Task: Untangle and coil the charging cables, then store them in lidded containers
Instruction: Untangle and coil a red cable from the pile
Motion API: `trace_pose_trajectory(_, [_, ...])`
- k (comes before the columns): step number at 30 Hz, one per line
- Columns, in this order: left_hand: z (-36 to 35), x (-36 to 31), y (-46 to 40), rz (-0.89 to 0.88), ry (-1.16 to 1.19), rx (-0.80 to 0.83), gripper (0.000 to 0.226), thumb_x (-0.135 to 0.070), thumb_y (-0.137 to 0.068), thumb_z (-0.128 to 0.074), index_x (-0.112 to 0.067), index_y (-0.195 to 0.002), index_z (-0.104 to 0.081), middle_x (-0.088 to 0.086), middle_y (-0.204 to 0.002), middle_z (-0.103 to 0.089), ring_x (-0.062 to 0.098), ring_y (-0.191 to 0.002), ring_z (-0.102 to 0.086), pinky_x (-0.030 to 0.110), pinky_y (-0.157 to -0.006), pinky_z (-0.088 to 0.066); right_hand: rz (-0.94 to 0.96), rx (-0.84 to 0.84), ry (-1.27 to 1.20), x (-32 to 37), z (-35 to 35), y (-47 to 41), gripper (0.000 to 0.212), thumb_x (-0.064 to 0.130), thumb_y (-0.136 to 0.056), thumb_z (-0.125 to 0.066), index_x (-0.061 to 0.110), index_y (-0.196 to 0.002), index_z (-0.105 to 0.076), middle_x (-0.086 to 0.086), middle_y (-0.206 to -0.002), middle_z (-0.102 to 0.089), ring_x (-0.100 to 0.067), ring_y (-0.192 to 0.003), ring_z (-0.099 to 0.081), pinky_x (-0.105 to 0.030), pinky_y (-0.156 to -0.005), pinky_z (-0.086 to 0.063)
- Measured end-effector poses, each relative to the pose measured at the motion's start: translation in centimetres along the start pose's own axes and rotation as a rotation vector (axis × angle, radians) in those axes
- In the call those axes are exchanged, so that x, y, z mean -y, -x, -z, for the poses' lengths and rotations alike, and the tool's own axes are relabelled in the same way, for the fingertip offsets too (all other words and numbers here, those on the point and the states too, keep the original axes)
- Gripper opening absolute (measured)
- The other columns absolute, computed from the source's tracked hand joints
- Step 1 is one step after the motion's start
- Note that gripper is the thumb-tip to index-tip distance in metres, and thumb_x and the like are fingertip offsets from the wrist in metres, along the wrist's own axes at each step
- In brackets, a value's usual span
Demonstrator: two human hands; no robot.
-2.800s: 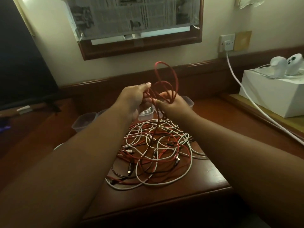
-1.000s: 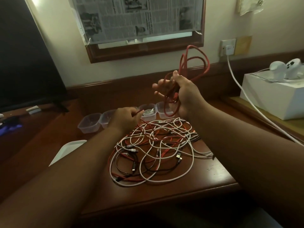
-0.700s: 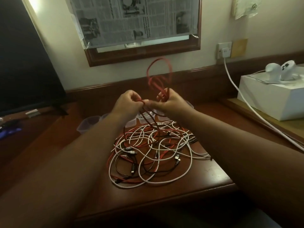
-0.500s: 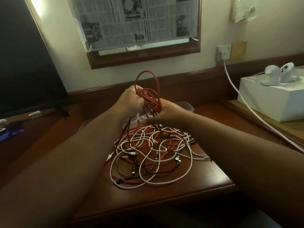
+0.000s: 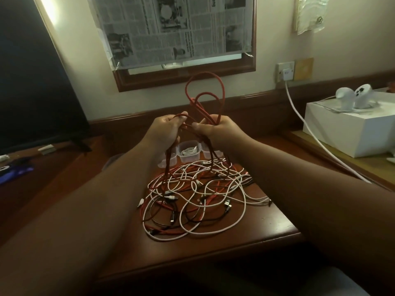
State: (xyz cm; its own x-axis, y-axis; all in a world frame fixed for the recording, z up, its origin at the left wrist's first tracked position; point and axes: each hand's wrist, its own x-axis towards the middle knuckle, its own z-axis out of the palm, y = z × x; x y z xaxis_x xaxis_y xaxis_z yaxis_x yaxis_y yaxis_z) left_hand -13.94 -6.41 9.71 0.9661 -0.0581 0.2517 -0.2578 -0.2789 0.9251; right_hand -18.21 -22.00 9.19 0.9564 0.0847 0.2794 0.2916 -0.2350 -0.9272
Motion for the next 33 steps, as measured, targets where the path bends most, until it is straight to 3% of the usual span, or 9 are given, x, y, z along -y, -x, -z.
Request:
trace_pose_trajectory(8, [1.5,2.1,-1.3,-0.209,-0.532,-0.056,0.026,-0.031,-0.099,-0.056,-0.009,-0.093,-0.068,0.004,-0.073,-0.060,0.019,-0.069,-0.057,0.033,-0.071,-0.047,0.014,-0.276,-0.272,2.6,1.2,0.4,0.019,0.026,-0.101,-0.052,0.016,-0.087,-0.060,0.001,-0.070,-0.051,-0.009,-0.061,-0.048,-0.026,-0.062,-0.045])
trace_pose_trajectory(11, [2.4,4.9,-1.2,-0.144,-0.750,0.026,0.022,-0.028,-0.099,-0.053,-0.011,-0.093,-0.065,0.010,-0.085,-0.065,0.028,-0.079,-0.063,0.041,-0.075,-0.053,0.045,-0.171,-0.295,3.4,1.7,0.9,0.023,0.028,-0.103,-0.047,0.013,-0.105,-0.064,-0.003,-0.099,-0.063,-0.013,-0.093,-0.061,-0.028,-0.084,-0.053])
trace_pose_trajectory(14, [3.0,6.9,-0.9,-0.030,-0.806,0.086,0.019,-0.030,-0.100,-0.051,-0.016,-0.093,-0.061,0.007,-0.087,-0.064,0.022,-0.079,-0.061,0.037,-0.071,-0.050,0.099,-0.004,-0.676,3.8,1.4,1.5,0.024,0.026,-0.106,-0.038,0.010,-0.115,-0.053,-0.010,-0.123,-0.068,-0.020,-0.118,-0.062,-0.042,-0.104,-0.048])
trace_pose_trajectory(17, [3.1,7.5,-0.9,-0.020,-0.833,0.106,0.014,-0.030,-0.101,-0.052,-0.019,-0.094,-0.058,0.001,-0.088,-0.061,0.015,-0.080,-0.056,0.032,-0.068,-0.043,0.048,0.085,-1.028,3.7,1.2,1.9,0.023,0.027,-0.106,-0.034,0.008,-0.103,-0.046,-0.012,-0.086,-0.068,-0.020,-0.081,-0.067,-0.040,-0.089,-0.052])
trace_pose_trajectory(20, [3.4,7.1,-1.1,0.007,-0.799,0.108,0.014,-0.028,-0.101,-0.051,-0.020,-0.097,-0.062,0.001,-0.089,-0.061,0.015,-0.080,-0.055,0.031,-0.068,-0.040,-0.019,-0.051,-0.703,3.3,0.8,1.6,0.027,0.028,-0.103,-0.044,0.015,-0.080,-0.046,-0.001,-0.061,-0.045,-0.012,-0.050,-0.041,-0.029,-0.053,-0.040])
trace_pose_trajectory(23, [3.8,6.2,-1.6,-0.044,-0.676,-0.035,0.019,-0.027,-0.099,-0.053,-0.016,-0.099,-0.068,0.009,-0.097,-0.067,0.022,-0.084,-0.060,0.034,-0.071,-0.048,-0.061,-0.088,0.078,2.3,0.4,1.1,0.013,0.025,-0.096,-0.061,0.015,-0.097,-0.052,0.000,-0.075,-0.055,-0.010,-0.060,-0.051,-0.022,-0.050,-0.042])
trace_pose_trajectory(26, [4.2,4.8,-2.0,-0.139,-0.597,-0.195,0.018,-0.036,-0.092,-0.060,-0.020,-0.090,-0.067,0.007,-0.099,-0.070,0.026,-0.090,-0.064,0.040,-0.082,-0.055,-0.127,0.169,0.600,1.2,-0.1,0.9,0.028,0.032,-0.089,-0.071,0.014,-0.104,-0.054,-0.001,-0.086,-0.058,-0.011,-0.070,-0.057,-0.020,-0.054,-0.043])
trace_pose_trajectory(29, [4.1,4.2,-2.3,-0.214,-0.665,-0.227,0.033,-0.057,-0.081,-0.050,-0.027,-0.084,-0.065,0.003,-0.099,-0.066,0.026,-0.089,-0.061,0.040,-0.083,-0.053,-0.167,0.307,0.757,0.9,-0.8,1.0,0.025,0.039,-0.089,-0.070,0.015,-0.094,-0.064,0.000,-0.077,-0.062,-0.010,-0.063,-0.057,-0.020,-0.053,-0.043])
trace_pose_trajectory(33, [3.6,5.9,-2.9,-0.211,-0.624,-0.252,0.033,-0.050,-0.095,-0.054,-0.019,-0.091,-0.066,0.007,-0.096,-0.063,0.026,-0.088,-0.061,0.040,-0.078,-0.053,0.036,0.021,0.367,0.9,-0.8,0.5,0.017,0.030,-0.095,-0.062,0.021,-0.081,-0.059,0.003,-0.071,-0.061,-0.007,-0.060,-0.056,-0.024,-0.057,-0.046])
